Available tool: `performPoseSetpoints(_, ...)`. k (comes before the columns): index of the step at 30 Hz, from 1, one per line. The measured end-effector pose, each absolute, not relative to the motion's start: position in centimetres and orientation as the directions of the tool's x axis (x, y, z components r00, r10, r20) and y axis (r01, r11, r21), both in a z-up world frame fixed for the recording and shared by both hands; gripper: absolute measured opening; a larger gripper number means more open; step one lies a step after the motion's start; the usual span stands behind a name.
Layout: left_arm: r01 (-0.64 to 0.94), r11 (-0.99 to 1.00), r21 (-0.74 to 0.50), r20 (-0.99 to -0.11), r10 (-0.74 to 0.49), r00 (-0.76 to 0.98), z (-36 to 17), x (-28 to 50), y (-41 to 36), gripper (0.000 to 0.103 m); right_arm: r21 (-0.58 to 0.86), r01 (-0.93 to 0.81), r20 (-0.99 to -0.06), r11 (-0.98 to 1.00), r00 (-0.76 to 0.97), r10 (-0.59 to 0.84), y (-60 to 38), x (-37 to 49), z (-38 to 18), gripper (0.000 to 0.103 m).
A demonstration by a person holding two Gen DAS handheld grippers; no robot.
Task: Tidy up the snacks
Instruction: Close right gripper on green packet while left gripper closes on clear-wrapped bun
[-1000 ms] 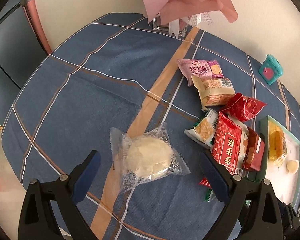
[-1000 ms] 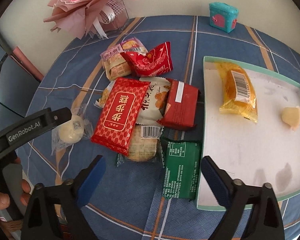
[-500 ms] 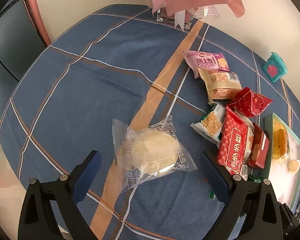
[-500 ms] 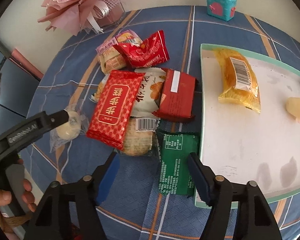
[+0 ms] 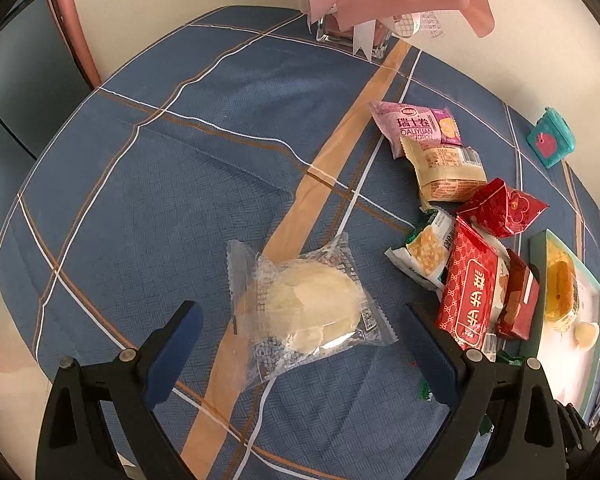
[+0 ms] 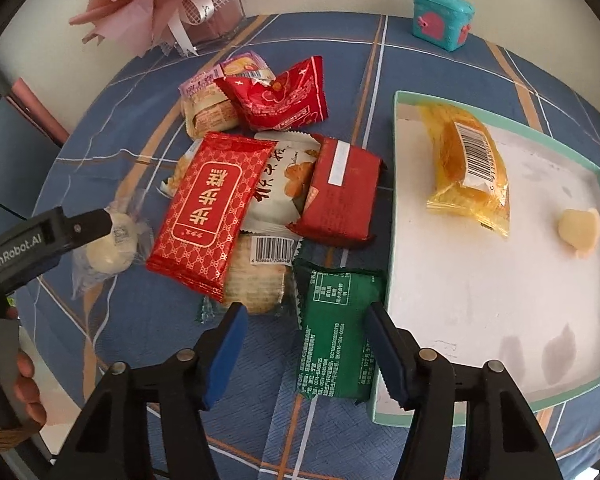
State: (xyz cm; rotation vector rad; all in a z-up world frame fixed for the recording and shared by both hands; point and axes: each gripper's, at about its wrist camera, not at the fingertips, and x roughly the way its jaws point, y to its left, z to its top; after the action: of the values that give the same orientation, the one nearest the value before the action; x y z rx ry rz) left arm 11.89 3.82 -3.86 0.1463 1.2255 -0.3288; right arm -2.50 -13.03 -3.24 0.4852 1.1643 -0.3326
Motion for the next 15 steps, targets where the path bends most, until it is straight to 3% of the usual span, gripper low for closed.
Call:
performPoseSetpoints(10,0.323,0.945,-0.055,-0.945,-0.153,0.289,-4.33,12.07,3.58,0.098,0.276,0.459,-0.91,0.845,0.408,0.076,-12.26,-2.54,-2.78,0.064)
performPoseSetpoints(15,0.326,0.944,-0.047,-0.946,-0.147,0.288,-4.5,12.11,3.41,0.098,0.155,0.489,-0.93,0.858,0.366,-0.041,-12.84,-2.34,-2.66,0.059)
